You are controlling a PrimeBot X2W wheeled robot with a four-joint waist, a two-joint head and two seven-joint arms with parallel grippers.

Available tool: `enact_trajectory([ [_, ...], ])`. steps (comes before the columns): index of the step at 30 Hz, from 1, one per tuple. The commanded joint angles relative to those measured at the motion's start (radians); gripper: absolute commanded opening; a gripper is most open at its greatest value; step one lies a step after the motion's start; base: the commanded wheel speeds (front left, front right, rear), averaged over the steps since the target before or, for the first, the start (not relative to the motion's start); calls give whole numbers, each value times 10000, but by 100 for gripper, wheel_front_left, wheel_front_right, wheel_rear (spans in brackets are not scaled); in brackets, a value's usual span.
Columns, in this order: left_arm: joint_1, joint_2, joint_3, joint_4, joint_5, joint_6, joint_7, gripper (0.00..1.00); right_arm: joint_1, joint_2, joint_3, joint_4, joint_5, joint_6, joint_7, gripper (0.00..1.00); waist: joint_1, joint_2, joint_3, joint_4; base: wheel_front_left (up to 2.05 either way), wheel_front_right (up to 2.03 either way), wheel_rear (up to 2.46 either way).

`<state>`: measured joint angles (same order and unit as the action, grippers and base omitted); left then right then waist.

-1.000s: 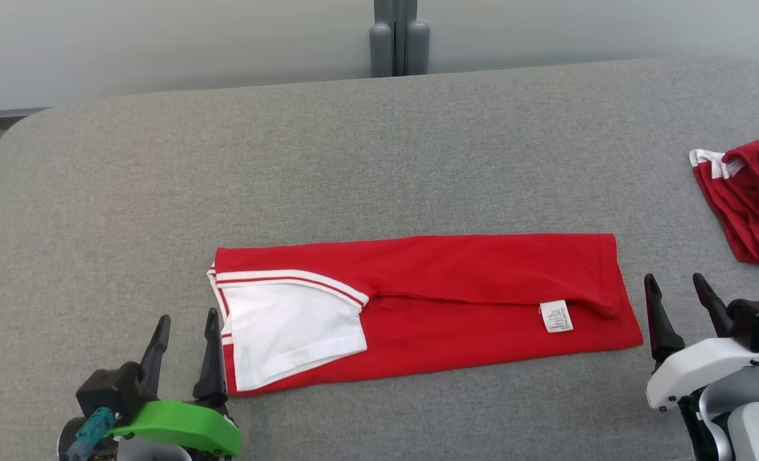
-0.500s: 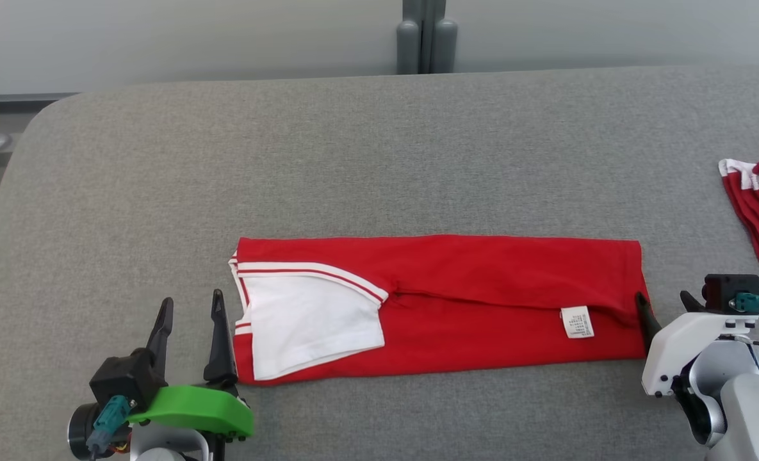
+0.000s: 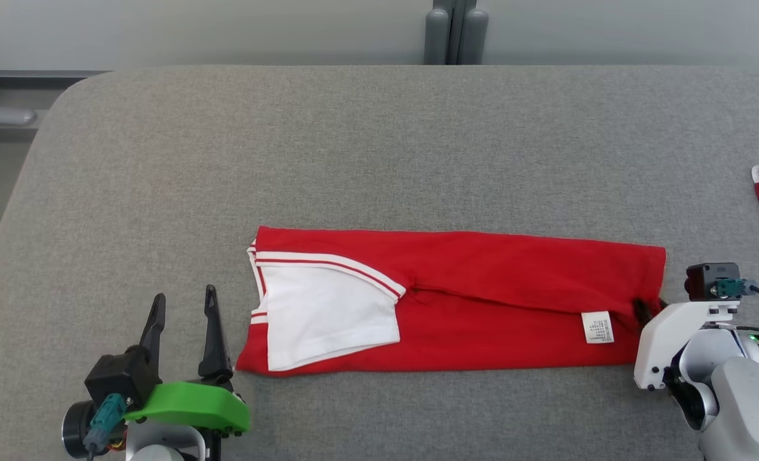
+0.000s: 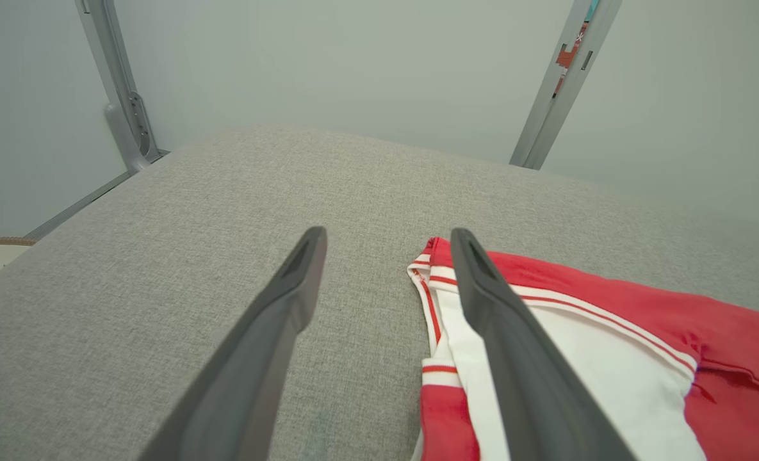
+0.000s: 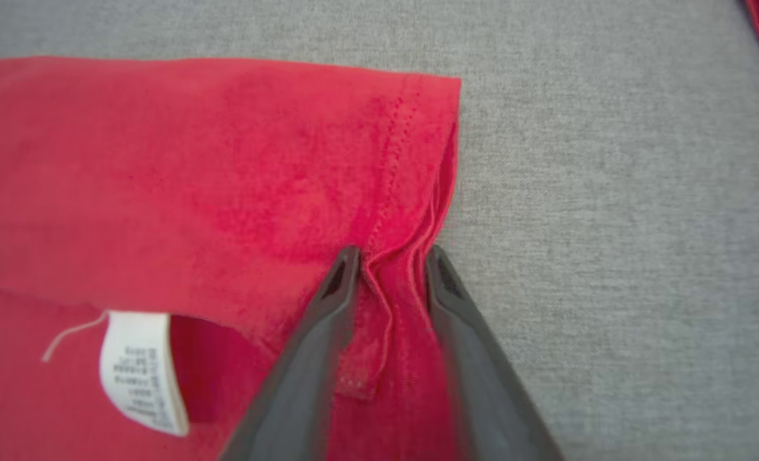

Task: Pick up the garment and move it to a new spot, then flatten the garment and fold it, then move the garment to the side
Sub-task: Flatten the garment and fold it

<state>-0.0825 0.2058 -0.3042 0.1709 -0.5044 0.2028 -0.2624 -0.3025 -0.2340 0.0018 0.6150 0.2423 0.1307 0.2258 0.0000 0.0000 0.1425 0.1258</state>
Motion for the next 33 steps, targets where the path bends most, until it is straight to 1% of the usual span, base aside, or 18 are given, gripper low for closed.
enact_trajectory([
  [1,-104,-1,10,36,46,-15,-27,100,-2,-75,35,191,100,-14,-38,0,0,0,-58,-145,0,0,0],
  [4,-112,18,4,75,52,-83,-27,100,-46,-297,-60,197,265,-22,-167,0,0,0,-154,-359,0,0,0],
  [9,-162,-11,-40,120,73,-98,-27,100,183,-693,-502,57,526,-19,-407,0,0,0,-250,-773,0,0,0],
  [13,-193,-18,-92,183,87,-142,-25,100,426,-988,-837,-157,623,-13,-397,0,0,0,-246,-1073,0,0,0],
  [18,-244,-8,-147,241,109,-130,-20,100,584,-776,-967,-645,902,-11,-382,0,0,0,-231,-1357,0,0,0],
  [21,-261,-39,-211,264,112,-119,-2,100,741,-673,-766,-1169,1218,-10,-224,0,0,0,-238,-1421,0,0,0],
  [25,-307,-91,-303,320,98,-159,-1,100,845,-383,-378,-2095,1909,-5,-75,0,0,0,-261,-1423,0,0,0],
  [30,-340,-154,-383,414,27,-200,4,100,1008,-160,679,-3639,3363,-5,476,0,0,0,-310,-1285,0,0,0],
  [33,-368,-164,-382,421,-17,-174,2,100,1067,-29,1261,-4395,3943,-5,712,0,0,0,-309,-1168,0,0,0],
])
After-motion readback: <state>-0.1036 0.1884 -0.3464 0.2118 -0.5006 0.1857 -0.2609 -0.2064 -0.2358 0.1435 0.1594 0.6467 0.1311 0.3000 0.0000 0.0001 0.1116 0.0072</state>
